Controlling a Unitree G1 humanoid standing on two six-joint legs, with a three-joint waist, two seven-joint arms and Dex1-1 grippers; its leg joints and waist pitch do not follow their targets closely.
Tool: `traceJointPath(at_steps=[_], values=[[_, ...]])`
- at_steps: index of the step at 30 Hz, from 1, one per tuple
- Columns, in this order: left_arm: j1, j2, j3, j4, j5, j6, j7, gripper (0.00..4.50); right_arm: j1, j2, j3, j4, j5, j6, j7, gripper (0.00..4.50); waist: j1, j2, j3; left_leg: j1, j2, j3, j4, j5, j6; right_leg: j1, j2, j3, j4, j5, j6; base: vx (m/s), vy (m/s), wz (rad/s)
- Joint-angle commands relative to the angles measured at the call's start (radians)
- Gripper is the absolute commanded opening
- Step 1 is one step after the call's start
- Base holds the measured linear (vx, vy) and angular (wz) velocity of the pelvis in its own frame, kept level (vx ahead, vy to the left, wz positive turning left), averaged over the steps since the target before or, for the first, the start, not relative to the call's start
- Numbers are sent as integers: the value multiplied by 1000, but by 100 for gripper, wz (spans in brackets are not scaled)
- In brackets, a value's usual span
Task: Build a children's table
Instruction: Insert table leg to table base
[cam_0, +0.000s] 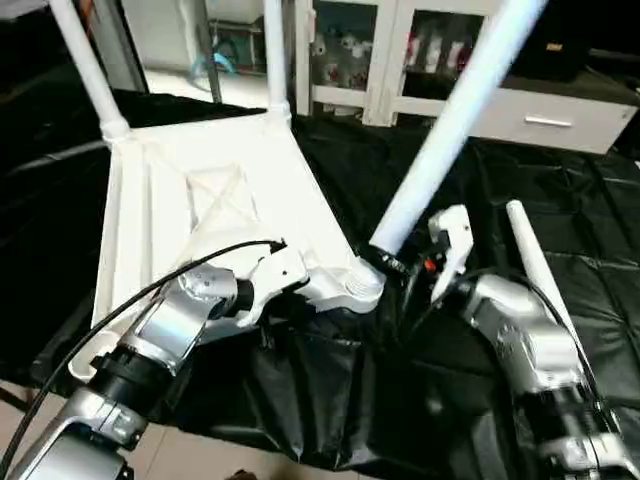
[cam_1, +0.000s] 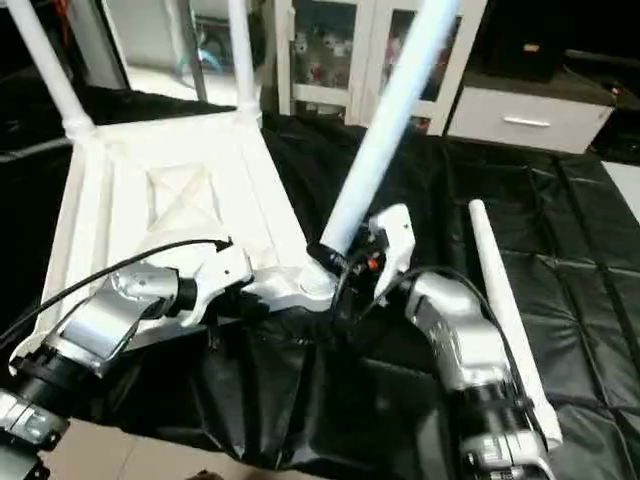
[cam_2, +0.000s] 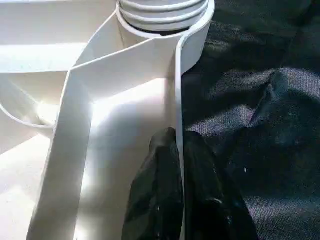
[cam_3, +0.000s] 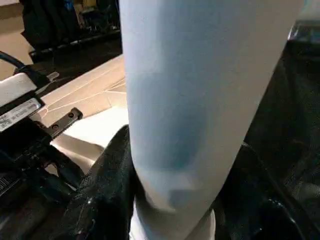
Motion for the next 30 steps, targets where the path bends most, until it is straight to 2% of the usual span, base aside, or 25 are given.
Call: traceJointPath(at_steps=[1,5,11,18,21,26,30], values=[[18,6,-12,50,17,7,10,0,51,-35,23,-16,-60,3,-13,184,1,-4,-58,12,59,-27,-76,-150,35,44,-74,47,-75,-116,-236,0,0,0],[17,6,-12,50,19,6,12,0,58,-53,50,-43,-80,0,0,184,0,-6,-55,12,58,-28,-80,-178,27,43,-74,47,-81,-182,-219,0,0,0],[20,5,-10,49,21,6,19,0,69,-84,112,-93,-110,12,42,184,2,-9,-55,10,59,-28,-78,-157,36,43,-73,48,-79,-158,-212,0,0,0],[23,4,-10,51,23,3,21,0,52,-105,174,-79,-150,43,62,184,1,-10,-54,11,59,-29,-80,-170,34,41,-73,48,-82,-189,-207,0,0,0],[23,4,-12,52,23,2,20,0,17,-99,191,-39,-163,72,59,184,-2,-10,-53,12,58,-30,-82,-189,28,40,-73,48,-84,-209,-206,0,0,0],[24,6,-15,50,24,3,14,0,-50,-76,203,33,-174,84,54,184,-14,-8,-46,22,60,-36,-92,-299,-9,34,-75,48,-98,-343,-185,0,0,0],[25,6,-16,48,23,6,12,0,-106,-52,188,101,-169,100,43,184,-18,-9,-47,26,62,-39,-97,-323,-21,35,-76,48,-101,-353,-182,0,0,0]])
